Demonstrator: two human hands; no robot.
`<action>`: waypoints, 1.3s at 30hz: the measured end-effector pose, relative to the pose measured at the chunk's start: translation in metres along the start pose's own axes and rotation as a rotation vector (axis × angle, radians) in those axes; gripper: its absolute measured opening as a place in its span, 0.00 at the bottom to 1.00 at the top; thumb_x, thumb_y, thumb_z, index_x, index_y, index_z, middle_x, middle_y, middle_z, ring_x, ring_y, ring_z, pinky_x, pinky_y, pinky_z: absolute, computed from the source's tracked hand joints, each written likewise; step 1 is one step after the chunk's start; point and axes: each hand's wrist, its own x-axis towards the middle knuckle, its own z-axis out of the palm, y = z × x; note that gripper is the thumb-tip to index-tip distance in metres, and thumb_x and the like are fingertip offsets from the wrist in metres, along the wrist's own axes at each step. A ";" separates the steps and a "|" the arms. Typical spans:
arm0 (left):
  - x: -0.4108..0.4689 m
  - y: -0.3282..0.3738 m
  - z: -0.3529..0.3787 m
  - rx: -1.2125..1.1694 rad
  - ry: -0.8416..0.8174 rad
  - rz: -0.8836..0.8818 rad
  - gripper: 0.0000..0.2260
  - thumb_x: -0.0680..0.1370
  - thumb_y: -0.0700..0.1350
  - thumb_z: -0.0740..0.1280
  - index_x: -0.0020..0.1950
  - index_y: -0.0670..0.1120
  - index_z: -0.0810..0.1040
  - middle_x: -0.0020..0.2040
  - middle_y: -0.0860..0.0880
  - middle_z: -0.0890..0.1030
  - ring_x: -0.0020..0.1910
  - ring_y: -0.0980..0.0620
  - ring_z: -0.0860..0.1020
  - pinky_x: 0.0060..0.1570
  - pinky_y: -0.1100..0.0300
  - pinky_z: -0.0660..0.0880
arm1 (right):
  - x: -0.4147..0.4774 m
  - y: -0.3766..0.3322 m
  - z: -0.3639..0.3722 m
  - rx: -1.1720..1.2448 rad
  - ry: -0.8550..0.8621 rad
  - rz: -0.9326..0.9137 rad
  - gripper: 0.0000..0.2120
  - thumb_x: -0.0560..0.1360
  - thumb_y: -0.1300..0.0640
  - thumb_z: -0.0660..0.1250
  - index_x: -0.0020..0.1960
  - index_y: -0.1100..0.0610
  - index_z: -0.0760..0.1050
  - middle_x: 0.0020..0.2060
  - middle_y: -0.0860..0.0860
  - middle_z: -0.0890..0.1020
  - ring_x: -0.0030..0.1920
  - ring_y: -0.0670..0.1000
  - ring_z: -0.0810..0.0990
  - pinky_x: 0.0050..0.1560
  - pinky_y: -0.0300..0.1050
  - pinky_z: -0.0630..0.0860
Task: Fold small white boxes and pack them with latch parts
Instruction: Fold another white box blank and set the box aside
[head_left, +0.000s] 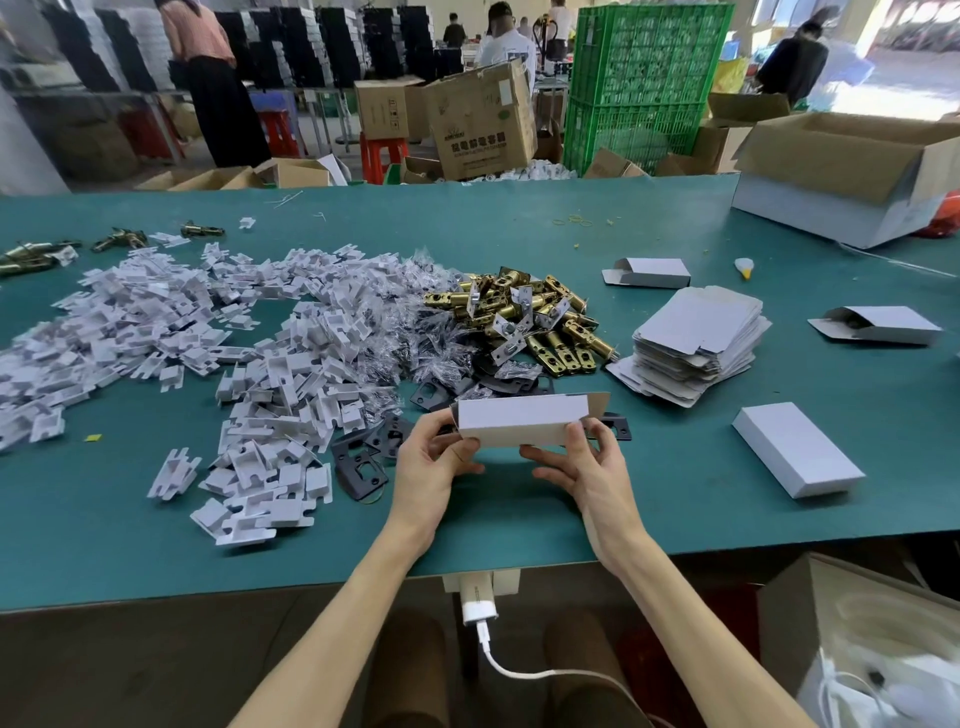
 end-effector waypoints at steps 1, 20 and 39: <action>0.000 0.000 0.001 0.020 0.005 0.014 0.15 0.79 0.31 0.69 0.64 0.43 0.79 0.52 0.43 0.84 0.49 0.50 0.82 0.41 0.57 0.83 | 0.000 -0.001 -0.001 0.014 -0.012 0.009 0.36 0.74 0.44 0.69 0.75 0.59 0.61 0.59 0.59 0.83 0.53 0.65 0.86 0.46 0.46 0.84; -0.010 0.005 0.007 0.317 0.017 0.271 0.17 0.79 0.34 0.73 0.60 0.54 0.79 0.57 0.51 0.82 0.57 0.52 0.83 0.37 0.58 0.83 | 0.001 -0.004 -0.004 0.107 -0.041 0.046 0.32 0.76 0.49 0.71 0.73 0.64 0.65 0.59 0.62 0.84 0.56 0.66 0.84 0.51 0.49 0.84; -0.011 0.000 0.004 0.532 -0.005 0.420 0.22 0.78 0.33 0.72 0.69 0.51 0.81 0.63 0.54 0.84 0.60 0.56 0.83 0.42 0.51 0.85 | 0.001 -0.006 -0.003 0.114 -0.026 0.036 0.28 0.77 0.50 0.69 0.71 0.61 0.68 0.60 0.65 0.82 0.56 0.65 0.84 0.55 0.50 0.83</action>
